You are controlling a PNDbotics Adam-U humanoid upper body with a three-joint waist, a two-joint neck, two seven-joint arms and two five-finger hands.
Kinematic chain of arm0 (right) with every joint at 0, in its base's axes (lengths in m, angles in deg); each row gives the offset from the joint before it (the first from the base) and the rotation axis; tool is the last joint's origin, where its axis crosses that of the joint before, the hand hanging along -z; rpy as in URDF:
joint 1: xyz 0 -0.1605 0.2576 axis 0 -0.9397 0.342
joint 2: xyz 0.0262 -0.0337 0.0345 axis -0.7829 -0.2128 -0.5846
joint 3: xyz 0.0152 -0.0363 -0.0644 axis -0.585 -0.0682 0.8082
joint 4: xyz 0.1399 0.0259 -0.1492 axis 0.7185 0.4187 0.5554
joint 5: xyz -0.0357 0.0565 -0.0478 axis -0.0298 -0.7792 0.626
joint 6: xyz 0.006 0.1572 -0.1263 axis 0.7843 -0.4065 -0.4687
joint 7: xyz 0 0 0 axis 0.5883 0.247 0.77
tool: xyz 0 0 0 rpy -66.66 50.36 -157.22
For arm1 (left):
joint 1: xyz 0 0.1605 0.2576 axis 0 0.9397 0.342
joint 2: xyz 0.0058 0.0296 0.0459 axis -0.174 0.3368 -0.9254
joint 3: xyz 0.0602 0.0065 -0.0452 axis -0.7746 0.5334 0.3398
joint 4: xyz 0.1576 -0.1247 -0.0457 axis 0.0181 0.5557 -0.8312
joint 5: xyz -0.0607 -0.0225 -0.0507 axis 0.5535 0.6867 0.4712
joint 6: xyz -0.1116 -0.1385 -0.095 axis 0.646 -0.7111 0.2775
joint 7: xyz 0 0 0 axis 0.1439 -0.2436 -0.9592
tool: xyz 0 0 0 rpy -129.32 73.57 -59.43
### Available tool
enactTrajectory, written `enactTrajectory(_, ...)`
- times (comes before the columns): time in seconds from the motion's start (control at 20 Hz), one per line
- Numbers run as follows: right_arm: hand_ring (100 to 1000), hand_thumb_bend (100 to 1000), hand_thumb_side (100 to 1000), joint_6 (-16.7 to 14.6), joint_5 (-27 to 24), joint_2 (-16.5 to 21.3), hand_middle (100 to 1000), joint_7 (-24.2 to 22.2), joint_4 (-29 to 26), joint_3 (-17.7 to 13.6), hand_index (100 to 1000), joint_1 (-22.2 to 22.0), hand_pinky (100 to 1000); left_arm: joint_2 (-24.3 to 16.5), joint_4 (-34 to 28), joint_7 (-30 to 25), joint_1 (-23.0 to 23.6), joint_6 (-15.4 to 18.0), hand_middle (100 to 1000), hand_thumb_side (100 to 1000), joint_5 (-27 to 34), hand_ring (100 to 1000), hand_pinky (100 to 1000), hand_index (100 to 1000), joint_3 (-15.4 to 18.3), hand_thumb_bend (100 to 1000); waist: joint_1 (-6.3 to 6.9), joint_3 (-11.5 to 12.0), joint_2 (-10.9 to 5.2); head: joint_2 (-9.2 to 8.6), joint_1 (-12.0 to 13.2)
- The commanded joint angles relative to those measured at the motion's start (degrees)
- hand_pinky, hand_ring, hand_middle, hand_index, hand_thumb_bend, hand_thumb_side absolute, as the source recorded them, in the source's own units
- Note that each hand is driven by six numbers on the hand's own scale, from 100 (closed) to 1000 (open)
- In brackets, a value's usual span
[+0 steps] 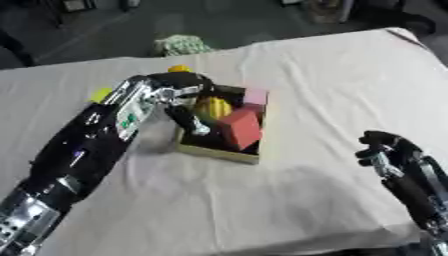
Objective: Pick up objects on the table and place them in the box.
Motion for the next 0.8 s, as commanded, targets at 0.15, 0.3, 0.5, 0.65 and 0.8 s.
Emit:
enactTrajectory(0.15,661,100,511,-0.1,0.4,0.5,711,0.4,-0.6,-0.6,780,0.3,663,-7.5,-5.6,1.4,-0.7,-3.1,758,448,1.6,799,838,882,3.1,419,0.07,0.6,-0.80,0.26,-0.8)
enactTrajectory(0.3,661,100,510,-0.1,0.5,0.5,711,0.6,-0.5,-0.7,780,0.3,663,-11.1,-6.4,2.3,-0.2,-5.7,758,432,0.7,801,839,884,5.6,404,0.24,0.9,-0.83,0.26,-1.1)
enactTrajectory(0.5,660,100,516,-0.1,0.5,0.7,711,0.7,-0.5,-0.8,780,0.2,663,-14.2,-2.4,2.5,0.4,-9.4,766,452,-2.6,800,833,890,9.2,441,0.39,1.2,-0.82,0.26,-1.4)
enactTrajectory(0.65,660,100,513,-0.1,0.5,0.7,711,0.7,-0.5,-0.7,781,0.2,663,-14.6,1.7,4.3,0.8,-12.2,771,462,-5.4,798,829,891,11.5,460,0.35,1.2,-0.78,0.26,-1.6)
enactTrajectory(0.8,660,100,514,0.0,0.5,0.7,710,0.8,-0.5,-0.7,781,0.1,663,-13.7,6.0,5.8,0.8,-15.1,780,480,-8.3,803,832,898,12.6,476,0.23,1.1,-0.76,0.26,-1.5)
